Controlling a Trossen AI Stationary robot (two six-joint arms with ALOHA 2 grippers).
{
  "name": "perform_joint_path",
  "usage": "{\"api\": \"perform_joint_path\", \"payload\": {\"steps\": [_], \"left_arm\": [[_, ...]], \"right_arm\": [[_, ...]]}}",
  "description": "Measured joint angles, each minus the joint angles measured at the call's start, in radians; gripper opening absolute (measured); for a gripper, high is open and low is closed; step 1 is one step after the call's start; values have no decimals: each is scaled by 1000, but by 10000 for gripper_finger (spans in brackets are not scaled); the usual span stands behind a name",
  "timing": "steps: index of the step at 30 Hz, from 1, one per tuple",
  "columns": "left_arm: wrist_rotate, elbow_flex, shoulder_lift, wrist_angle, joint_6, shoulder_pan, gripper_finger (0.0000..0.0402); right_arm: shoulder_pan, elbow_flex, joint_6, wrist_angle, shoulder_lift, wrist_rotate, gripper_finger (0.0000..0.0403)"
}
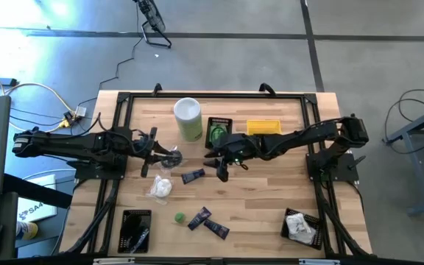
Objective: Pick & Place Travel size toiletries
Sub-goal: Put the blue shave butter into the yellow bin
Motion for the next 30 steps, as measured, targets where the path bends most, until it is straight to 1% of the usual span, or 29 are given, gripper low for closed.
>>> {"api": "perform_joint_path", "payload": {"steps": [3, 13, 17, 21, 25, 28, 30], "left_arm": [[0, 0, 0, -11, -2, 0, 61], [0, 0, 0, -30, 5, 0, 61], [-11, 0, 0, -29, 14, 0, 61], [-39, 0, 0, -29, 57, 0, 61], [-41, 0, 0, -29, 85, 0, 61], [-41, 0, 0, -29, 119, 0, 61], [-41, 0, 0, -28, 140, 0, 61]], "right_arm": [[0, 0, -42, -1, 0, 1, 140], [-1, 0, -49, 0, 0, 4, 140], [-1, 0, -56, 7, 0, 55, 140], [-1, 0, -153, 30, 0, 91, 140], [0, 0, -256, 67, 0, 71, 140], [0, 0, -279, 66, 5, 77, 144], [0, 0, -261, 72, 16, 80, 154]]}}
